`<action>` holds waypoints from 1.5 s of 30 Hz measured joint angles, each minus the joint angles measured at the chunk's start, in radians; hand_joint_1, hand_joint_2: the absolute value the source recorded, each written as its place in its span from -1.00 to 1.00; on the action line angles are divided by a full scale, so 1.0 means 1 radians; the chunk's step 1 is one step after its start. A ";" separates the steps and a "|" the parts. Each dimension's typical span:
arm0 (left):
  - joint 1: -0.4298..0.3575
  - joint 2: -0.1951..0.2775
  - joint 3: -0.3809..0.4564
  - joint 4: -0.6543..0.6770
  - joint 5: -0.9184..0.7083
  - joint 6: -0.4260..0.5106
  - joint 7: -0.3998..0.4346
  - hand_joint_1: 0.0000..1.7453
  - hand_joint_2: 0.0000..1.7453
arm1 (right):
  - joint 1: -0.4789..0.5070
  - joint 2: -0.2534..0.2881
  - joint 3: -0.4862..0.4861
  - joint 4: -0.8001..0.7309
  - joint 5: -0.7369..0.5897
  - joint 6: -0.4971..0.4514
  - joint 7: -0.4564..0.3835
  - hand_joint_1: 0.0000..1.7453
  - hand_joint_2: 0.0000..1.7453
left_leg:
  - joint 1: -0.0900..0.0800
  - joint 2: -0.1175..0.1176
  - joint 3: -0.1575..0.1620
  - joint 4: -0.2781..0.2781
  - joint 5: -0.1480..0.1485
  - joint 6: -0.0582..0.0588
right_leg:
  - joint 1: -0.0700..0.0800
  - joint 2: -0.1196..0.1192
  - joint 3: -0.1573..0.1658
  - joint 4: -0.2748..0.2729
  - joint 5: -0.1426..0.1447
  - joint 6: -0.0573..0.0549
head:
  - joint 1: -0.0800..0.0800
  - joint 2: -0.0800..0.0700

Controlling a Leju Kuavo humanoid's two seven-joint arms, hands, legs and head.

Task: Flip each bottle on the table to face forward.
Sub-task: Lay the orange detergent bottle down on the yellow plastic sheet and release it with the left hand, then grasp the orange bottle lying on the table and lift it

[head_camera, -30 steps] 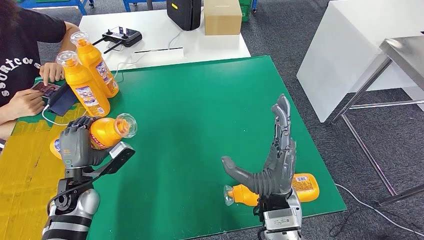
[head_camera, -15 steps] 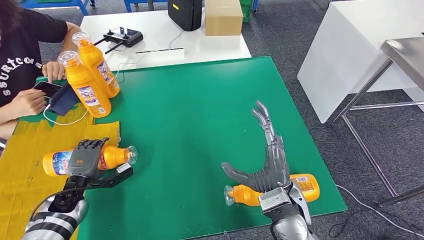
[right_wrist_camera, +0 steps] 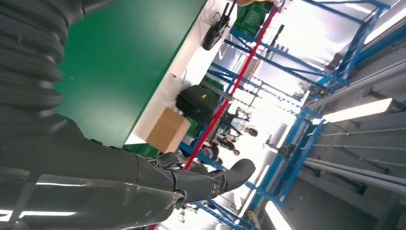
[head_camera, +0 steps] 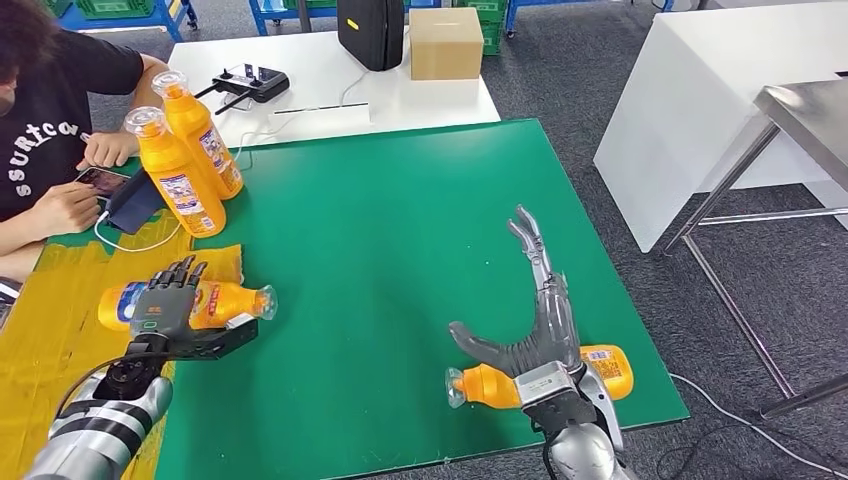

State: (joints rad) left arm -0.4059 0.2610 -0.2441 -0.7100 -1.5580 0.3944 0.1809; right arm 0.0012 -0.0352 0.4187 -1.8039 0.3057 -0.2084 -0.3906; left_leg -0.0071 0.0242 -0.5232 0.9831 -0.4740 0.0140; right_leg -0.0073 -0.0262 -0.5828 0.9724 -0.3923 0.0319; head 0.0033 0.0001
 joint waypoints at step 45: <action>0.505 -0.315 0.168 -1.019 1.344 -0.345 -0.798 -1.00 1.00 | 0.326 -0.592 0.022 -0.023 0.763 0.012 0.568 -1.00 1.00 | -0.004 0.003 -0.011 0.002 -0.007 0.009 | -0.002 0.000 -0.012 -0.003 -0.004 0.008 | 0.000 0.000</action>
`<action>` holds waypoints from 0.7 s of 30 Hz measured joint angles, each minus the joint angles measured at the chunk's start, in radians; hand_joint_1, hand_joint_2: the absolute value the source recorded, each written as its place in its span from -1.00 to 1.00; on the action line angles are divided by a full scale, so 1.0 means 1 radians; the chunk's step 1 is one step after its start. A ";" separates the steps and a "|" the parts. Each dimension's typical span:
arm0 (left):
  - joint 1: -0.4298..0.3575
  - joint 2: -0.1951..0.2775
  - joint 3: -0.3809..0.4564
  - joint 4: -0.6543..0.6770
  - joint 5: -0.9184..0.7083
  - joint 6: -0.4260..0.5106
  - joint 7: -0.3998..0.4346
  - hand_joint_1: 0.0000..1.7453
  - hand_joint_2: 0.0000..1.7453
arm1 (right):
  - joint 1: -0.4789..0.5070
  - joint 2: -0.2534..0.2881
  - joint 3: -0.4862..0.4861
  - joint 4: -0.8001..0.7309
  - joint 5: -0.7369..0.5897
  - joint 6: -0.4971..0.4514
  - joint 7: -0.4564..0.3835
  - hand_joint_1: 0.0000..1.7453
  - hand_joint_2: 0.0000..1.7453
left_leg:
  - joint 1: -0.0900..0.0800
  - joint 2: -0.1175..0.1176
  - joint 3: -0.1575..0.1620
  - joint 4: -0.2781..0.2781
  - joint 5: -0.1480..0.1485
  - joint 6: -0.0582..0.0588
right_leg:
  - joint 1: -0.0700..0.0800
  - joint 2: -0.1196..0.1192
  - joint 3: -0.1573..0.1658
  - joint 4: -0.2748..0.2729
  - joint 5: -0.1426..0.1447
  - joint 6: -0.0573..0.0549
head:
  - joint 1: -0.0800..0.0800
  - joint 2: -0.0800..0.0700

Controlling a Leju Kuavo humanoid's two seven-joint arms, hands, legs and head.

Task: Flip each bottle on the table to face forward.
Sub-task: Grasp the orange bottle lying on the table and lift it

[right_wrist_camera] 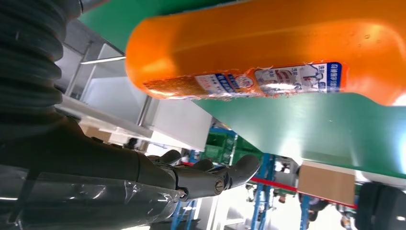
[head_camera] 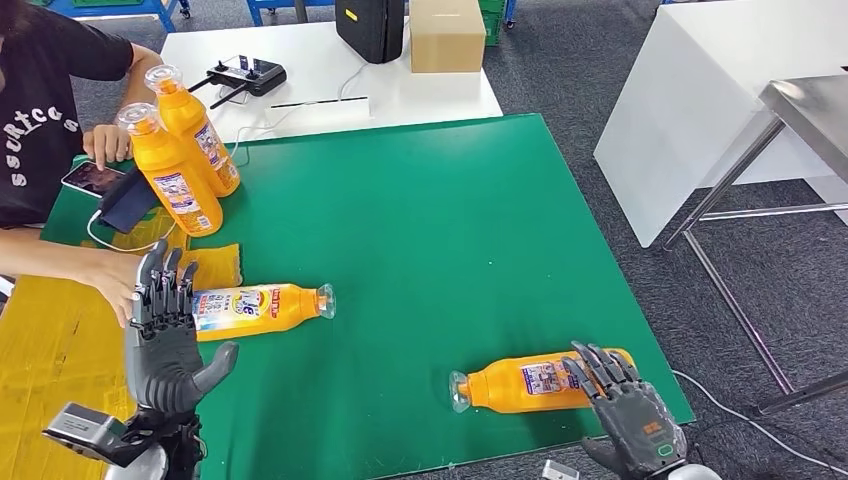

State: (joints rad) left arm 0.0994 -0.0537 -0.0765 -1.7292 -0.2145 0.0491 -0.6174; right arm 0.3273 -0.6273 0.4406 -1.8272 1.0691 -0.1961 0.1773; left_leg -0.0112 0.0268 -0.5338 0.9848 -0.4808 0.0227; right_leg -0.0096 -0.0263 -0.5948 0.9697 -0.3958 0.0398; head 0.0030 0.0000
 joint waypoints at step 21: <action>-0.036 -0.029 -0.008 0.025 0.005 -0.046 0.045 -1.00 1.00 | -0.302 0.280 -0.127 0.458 0.209 0.073 -0.040 0.11 1.00 | 0.000 0.003 0.004 0.000 0.000 0.000 | 0.000 0.003 0.003 0.000 0.000 0.000 | 0.000 0.000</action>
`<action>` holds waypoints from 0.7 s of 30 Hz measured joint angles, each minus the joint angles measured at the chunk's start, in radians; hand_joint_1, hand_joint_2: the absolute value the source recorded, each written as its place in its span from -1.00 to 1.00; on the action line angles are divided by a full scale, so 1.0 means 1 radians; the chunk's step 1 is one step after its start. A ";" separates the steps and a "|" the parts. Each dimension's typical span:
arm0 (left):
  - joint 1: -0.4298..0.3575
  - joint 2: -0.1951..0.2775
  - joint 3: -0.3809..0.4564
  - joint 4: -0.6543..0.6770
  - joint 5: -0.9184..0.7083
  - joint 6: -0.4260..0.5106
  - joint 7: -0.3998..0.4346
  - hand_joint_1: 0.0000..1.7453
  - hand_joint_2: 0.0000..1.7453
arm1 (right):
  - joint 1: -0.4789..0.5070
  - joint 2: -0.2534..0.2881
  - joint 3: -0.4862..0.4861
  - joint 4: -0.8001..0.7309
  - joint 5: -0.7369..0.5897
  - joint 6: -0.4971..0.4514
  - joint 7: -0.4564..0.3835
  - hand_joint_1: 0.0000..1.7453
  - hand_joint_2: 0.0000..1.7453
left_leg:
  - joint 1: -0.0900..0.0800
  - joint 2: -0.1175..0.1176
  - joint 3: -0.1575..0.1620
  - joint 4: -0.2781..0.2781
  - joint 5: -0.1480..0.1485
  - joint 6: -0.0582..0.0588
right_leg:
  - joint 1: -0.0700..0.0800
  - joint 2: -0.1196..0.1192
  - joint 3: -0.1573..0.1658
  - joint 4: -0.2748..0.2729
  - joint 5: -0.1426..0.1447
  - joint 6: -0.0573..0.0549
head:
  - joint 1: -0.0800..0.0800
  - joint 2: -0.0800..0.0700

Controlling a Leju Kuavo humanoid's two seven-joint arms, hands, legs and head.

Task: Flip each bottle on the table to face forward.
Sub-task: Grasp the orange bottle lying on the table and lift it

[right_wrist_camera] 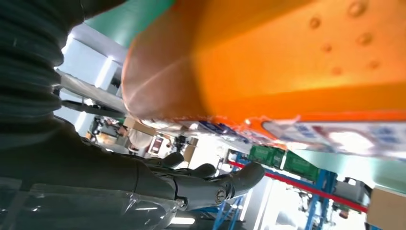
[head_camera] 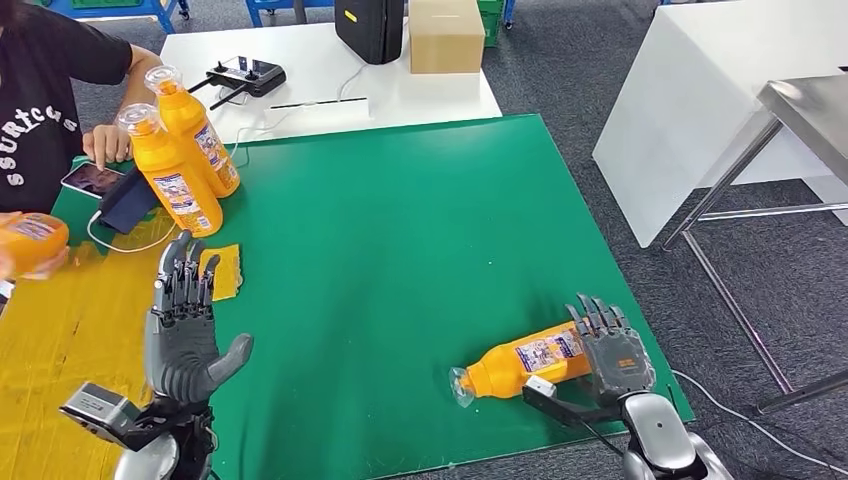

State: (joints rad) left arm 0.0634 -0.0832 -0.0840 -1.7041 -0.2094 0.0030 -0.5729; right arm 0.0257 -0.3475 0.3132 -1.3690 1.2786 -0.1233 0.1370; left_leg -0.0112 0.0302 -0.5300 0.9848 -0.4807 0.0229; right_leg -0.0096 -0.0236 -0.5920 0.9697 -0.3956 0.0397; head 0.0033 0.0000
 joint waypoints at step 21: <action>-0.020 0.000 -0.014 0.035 0.021 0.000 0.003 -1.00 1.00 | -0.104 0.064 -0.034 0.179 -0.055 -0.012 -0.103 1.00 1.00 | 0.001 0.002 0.010 0.000 -0.002 -0.001 | 0.000 0.003 0.009 0.000 0.000 0.000 | 0.000 0.000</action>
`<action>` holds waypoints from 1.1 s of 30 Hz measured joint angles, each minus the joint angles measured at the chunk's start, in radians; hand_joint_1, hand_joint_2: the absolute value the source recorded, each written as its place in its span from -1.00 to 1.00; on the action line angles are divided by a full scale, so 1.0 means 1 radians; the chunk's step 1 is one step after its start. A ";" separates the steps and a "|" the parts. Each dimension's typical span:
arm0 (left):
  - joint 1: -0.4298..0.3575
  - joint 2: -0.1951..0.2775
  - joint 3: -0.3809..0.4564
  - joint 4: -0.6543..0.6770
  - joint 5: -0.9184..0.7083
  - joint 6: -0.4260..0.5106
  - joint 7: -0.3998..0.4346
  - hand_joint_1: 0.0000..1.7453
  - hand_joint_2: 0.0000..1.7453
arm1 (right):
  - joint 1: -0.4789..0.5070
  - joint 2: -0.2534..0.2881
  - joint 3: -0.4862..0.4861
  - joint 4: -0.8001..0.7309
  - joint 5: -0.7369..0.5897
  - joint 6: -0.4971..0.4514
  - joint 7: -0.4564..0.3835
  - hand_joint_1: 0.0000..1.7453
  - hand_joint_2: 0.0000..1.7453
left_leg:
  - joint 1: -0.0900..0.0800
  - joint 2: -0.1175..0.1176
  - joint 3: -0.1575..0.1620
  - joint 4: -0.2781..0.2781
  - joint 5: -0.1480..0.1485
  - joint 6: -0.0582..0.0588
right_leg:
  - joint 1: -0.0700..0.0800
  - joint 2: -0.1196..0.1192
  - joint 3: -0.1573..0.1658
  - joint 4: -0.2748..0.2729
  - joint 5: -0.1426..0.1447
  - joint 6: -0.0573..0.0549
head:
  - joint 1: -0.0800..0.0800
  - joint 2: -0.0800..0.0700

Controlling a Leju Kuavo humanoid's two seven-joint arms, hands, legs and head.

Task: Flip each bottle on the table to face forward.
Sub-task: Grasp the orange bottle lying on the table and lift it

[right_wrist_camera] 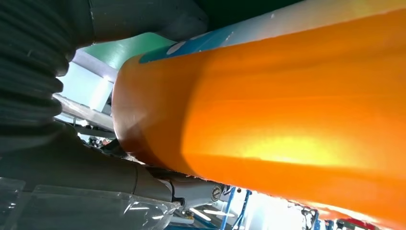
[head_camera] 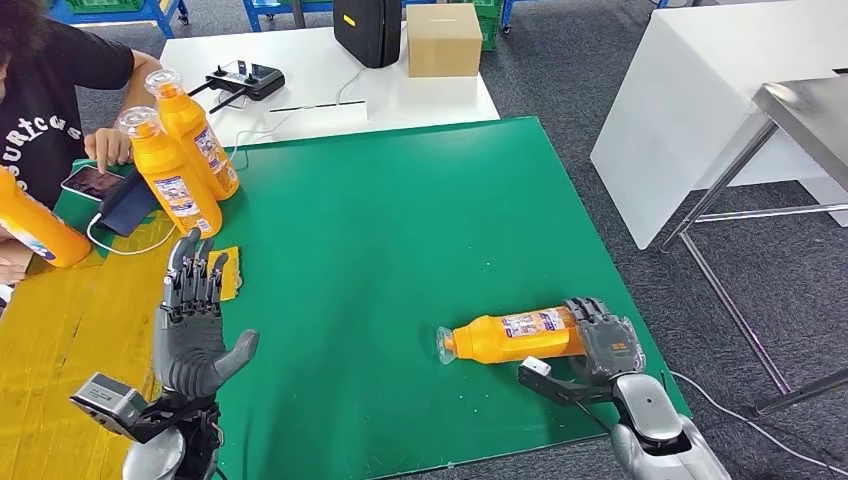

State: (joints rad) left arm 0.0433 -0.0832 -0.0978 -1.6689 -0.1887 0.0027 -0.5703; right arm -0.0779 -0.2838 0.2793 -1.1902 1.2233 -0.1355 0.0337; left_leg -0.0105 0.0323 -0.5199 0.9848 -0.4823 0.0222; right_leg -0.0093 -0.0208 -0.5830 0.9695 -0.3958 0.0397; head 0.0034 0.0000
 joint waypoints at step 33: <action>-0.007 -0.009 -0.009 0.018 0.031 -0.036 0.018 -1.00 1.00 | 0.011 0.105 -0.014 -0.007 -0.188 -0.154 -0.067 1.00 1.00 | 0.002 -0.001 -0.004 0.000 0.000 -0.001 | 0.002 0.001 -0.003 0.000 0.000 0.000 | 0.000 0.000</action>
State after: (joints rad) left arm 0.0363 -0.0926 -0.1064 -1.6510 -0.1572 -0.0335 -0.5526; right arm -0.0669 -0.1792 0.2658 -1.1969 1.0351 -0.2894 -0.0330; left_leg -0.0087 0.0316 -0.5243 0.9848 -0.4823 0.0217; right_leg -0.0076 -0.0196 -0.5858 0.9698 -0.3957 0.0396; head 0.0034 0.0000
